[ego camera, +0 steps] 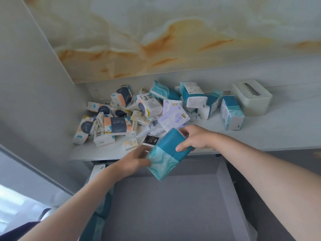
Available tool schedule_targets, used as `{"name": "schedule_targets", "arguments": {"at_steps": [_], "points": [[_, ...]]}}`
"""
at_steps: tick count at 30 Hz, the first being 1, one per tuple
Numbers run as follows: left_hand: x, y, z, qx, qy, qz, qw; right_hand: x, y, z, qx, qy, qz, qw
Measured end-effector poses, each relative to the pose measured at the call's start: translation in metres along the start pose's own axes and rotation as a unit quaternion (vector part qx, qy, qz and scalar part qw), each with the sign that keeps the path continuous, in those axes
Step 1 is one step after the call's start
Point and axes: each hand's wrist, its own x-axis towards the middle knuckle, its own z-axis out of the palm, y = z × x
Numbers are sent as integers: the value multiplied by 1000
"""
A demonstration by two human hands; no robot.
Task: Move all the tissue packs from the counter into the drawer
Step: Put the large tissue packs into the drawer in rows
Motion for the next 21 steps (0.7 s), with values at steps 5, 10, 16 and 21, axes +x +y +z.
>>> {"name": "schedule_targets", "arguments": {"at_steps": [5,10,16,21], "points": [[-39,-22,-10,120,48,37,991,10,-29,73,-43,-39,-78,995],[-71,-61,-24,159,151,-5,976,23,-47,138,-55,-31,-67,996],[-97,-101,-35,282,161,-37,945,14,-66,191,-89,-121,14,989],[-97,-129,-42,322,108,-17,940,35,-70,228,-81,-61,55,993]]}}
